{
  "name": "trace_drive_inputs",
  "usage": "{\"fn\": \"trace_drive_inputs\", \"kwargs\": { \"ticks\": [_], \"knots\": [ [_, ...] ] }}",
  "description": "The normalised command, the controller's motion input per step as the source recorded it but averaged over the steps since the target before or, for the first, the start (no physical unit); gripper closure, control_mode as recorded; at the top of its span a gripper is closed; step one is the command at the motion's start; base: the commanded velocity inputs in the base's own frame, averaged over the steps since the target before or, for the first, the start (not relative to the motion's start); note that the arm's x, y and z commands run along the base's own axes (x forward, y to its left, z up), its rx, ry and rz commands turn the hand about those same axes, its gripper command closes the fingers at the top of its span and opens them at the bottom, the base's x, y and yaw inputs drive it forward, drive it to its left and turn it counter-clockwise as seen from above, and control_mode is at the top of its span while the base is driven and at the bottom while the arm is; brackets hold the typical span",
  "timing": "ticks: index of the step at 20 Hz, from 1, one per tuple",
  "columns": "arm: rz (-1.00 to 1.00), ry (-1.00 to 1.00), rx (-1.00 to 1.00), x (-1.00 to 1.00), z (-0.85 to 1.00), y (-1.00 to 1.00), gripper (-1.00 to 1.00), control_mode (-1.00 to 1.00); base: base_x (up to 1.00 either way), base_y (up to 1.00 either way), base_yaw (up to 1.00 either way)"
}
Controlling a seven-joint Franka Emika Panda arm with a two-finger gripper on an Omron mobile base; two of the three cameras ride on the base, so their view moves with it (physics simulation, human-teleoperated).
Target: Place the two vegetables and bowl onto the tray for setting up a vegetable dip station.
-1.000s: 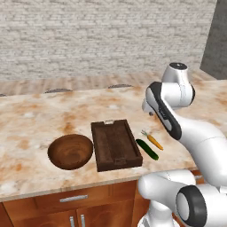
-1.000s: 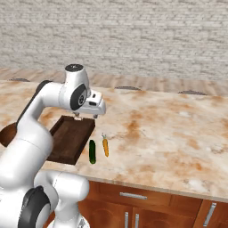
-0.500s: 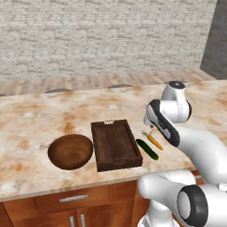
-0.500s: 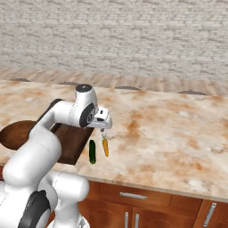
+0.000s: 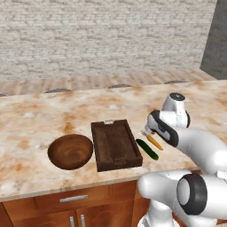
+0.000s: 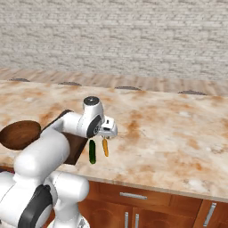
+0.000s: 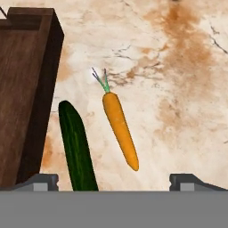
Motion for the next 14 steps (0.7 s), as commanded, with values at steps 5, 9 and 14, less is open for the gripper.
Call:
{"fn": "trace_drive_inputs", "kwargs": {
  "ticks": [5,9,14],
  "knots": [
    [0.0,0.0,0.0,0.31,-0.28,-0.01,-1.0,-1.0,0.0,0.0,0.0],
    [0.0,0.02,0.0,0.18,-0.37,0.0,-1.0,-1.0,0.0,0.0,0.0],
    [0.0,0.02,0.0,0.13,-0.39,0.0,-1.0,-1.0,0.0,0.0,0.0]
  ]
}}
